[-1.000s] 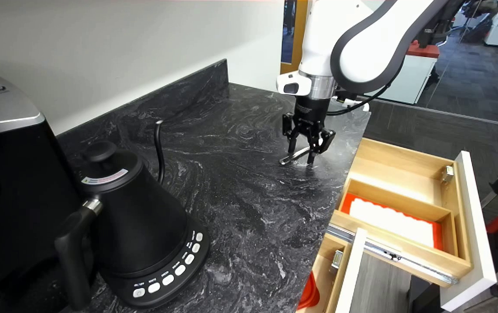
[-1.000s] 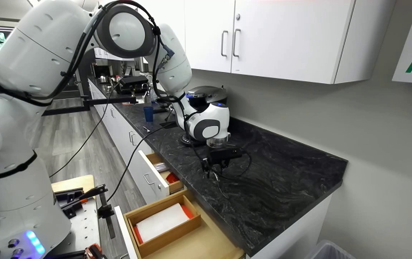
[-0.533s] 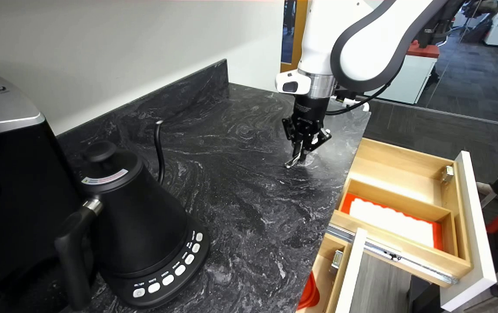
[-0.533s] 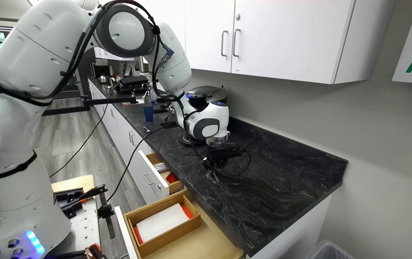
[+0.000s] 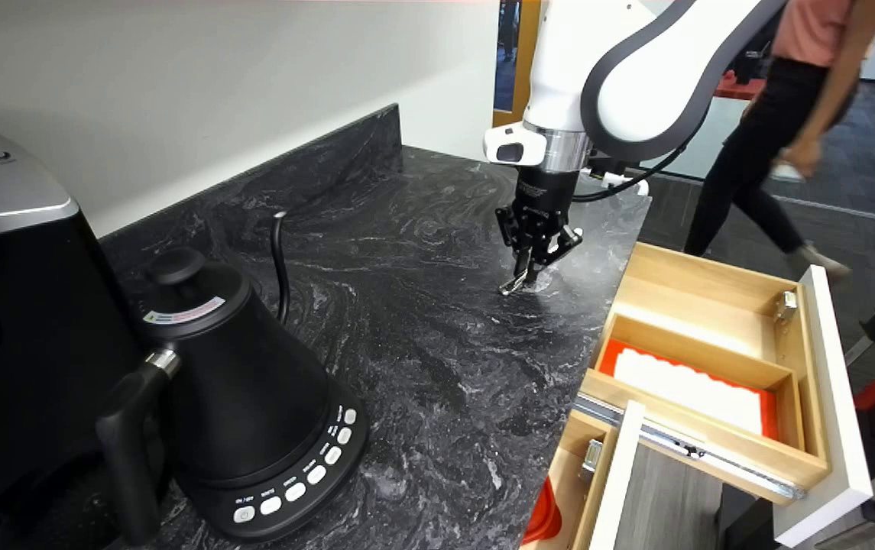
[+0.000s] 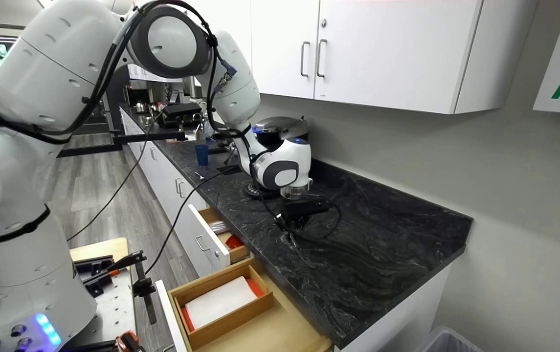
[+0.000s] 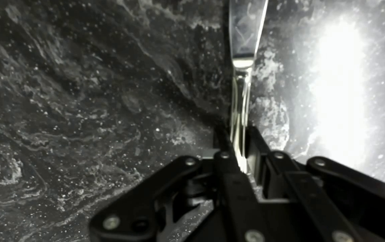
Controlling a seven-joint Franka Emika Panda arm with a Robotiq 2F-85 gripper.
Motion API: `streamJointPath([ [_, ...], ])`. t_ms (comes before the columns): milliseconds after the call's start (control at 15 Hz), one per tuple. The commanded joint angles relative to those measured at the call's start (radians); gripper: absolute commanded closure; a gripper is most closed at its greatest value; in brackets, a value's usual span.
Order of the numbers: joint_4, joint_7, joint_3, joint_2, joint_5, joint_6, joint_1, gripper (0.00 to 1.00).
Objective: Get the knife that is on top of the cabinet and place it in the box that is in the open file cabinet
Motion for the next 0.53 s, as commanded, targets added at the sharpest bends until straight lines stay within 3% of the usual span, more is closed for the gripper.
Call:
streamJointPath([
  [0,0.001,0.032,-0.022,-0.04,-0.043,-0.038,0.015,0.94],
  [467,0.067,0.075,-0.082,-0.055,-0.124,-0.121,0.061,0.94],
])
